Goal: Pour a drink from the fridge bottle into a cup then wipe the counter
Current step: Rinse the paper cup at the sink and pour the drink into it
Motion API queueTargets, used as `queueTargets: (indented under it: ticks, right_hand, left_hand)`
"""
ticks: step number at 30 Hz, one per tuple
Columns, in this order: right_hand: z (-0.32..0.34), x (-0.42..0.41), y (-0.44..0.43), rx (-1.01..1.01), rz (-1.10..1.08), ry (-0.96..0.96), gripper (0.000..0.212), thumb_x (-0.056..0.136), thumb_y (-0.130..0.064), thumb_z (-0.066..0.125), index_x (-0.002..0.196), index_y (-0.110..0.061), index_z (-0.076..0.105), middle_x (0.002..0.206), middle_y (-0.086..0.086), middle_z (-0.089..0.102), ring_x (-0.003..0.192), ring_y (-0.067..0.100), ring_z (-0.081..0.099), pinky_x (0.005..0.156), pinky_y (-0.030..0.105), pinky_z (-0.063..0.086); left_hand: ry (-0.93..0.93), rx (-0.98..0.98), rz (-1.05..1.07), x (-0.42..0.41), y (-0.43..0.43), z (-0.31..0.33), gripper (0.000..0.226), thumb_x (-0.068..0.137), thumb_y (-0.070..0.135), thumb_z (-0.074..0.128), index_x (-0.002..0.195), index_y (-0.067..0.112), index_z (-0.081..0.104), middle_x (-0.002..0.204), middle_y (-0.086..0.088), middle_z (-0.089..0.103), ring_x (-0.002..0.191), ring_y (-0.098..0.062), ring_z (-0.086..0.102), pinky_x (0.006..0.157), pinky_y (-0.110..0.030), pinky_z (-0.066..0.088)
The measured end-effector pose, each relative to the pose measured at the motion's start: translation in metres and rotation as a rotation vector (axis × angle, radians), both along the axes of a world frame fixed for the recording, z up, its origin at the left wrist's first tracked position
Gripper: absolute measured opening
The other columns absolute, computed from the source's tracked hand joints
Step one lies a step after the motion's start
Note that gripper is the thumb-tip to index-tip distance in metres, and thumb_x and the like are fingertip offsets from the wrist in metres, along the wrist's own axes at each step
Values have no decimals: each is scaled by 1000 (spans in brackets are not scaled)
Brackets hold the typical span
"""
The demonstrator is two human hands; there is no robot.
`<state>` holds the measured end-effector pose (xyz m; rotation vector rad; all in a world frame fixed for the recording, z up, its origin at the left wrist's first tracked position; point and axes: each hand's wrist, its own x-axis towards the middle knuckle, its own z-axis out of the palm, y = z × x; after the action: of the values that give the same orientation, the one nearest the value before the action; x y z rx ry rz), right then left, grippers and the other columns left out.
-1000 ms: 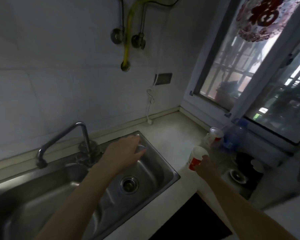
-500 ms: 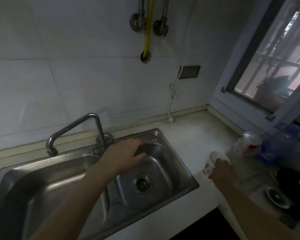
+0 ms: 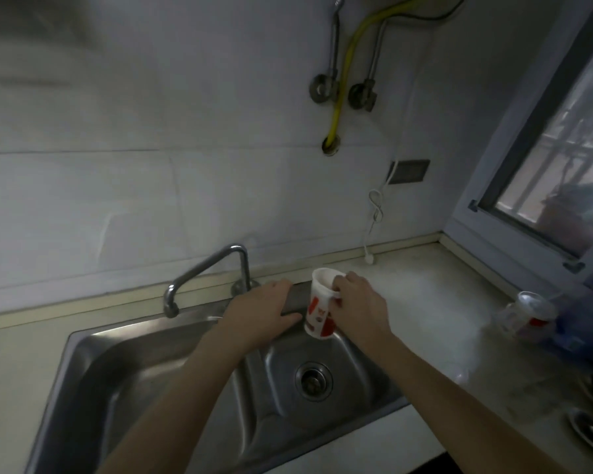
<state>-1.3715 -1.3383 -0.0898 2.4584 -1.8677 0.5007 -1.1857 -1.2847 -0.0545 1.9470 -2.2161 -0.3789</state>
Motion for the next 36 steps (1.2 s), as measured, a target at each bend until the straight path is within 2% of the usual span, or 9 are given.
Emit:
queueTargets:
  ticks: [3, 6, 14, 19, 23, 26, 27, 31, 36]
  right_hand:
    - [24, 48, 16, -69, 117, 3, 26, 89, -30, 56, 113, -20, 57, 115, -2, 54, 101, 15, 54, 81, 30, 52]
    - [46, 97, 42, -133, 230, -18, 25, 88, -31, 56, 110, -18, 56, 114, 1, 49, 96, 16, 54, 72, 22, 44]
    - [81, 221, 122, -82, 423, -14, 25, 89, -32, 58, 110, -19, 56, 123, 2, 42, 100, 15, 54, 81, 23, 51]
    - [79, 296, 162, -77, 450, -110, 26, 89, -26, 60, 114, -21, 54, 122, -2, 40, 105, 11, 54, 84, 25, 56]
    - [64, 342, 183, -10, 353, -191, 51, 80, -14, 65, 124, -25, 41, 124, -1, 37, 97, 17, 58, 75, 32, 58]
    - [43, 360, 188, 185, 290, -151, 64, 78, -8, 65, 132, -23, 34, 125, 2, 35, 86, 14, 53, 62, 21, 46]
    - [33, 364, 188, 282, 271, -180, 66, 77, -6, 65, 133, -22, 33, 124, 2, 34, 87, 14, 53, 63, 20, 43]
    - [1, 384, 182, 684, 80, -649, 60, 81, 3, 62, 133, -14, 38, 117, 8, 50, 98, 18, 55, 74, 26, 48]
    - [-6, 409, 191, 1016, -84, -1017, 28, 94, -7, 54, 122, -9, 52, 108, 13, 62, 99, 27, 63, 73, 34, 56]
  left_hand:
    - [78, -14, 101, 34, 13, 5, 56, 86, 51, 63, 129, 23, 40, 125, -2, 58, 109, -23, 60, 88, -41, 51]
    - [167, -52, 168, 73, 33, 10, 70, 83, 42, 69, 140, 20, 34, 136, -4, 53, 118, -23, 57, 95, -37, 48]
    - [469, -133, 280, 193, 96, 23, 107, 69, 54, 80, 150, 26, 16, 146, -3, 44, 126, -25, 54, 99, -44, 48]
    - [554, -158, 275, 269, 132, 24, 77, 64, 54, 81, 124, 26, 41, 120, 3, 60, 103, -16, 63, 84, -39, 59]
    - [532, -141, 285, 320, 157, 15, 78, 64, 44, 84, 126, 26, 40, 121, 3, 57, 108, -18, 59, 88, -43, 56]
    - [509, -106, 310, 352, 172, 10, 80, 63, 40, 83, 127, 27, 38, 125, 0, 54, 111, -22, 57, 88, -46, 55]
    - [503, -97, 316, 361, 175, 8, 80, 63, 40, 83, 128, 28, 37, 127, 0, 53, 112, -23, 56, 87, -46, 56]
    - [502, -84, 311, 384, 188, 9, 84, 65, 40, 85, 130, 27, 34, 130, 1, 49, 114, -21, 53, 88, -43, 56]
    - [548, -98, 284, 399, 203, 13, 81, 66, 28, 85, 130, 26, 35, 128, 1, 49, 114, -22, 52, 89, -41, 54]
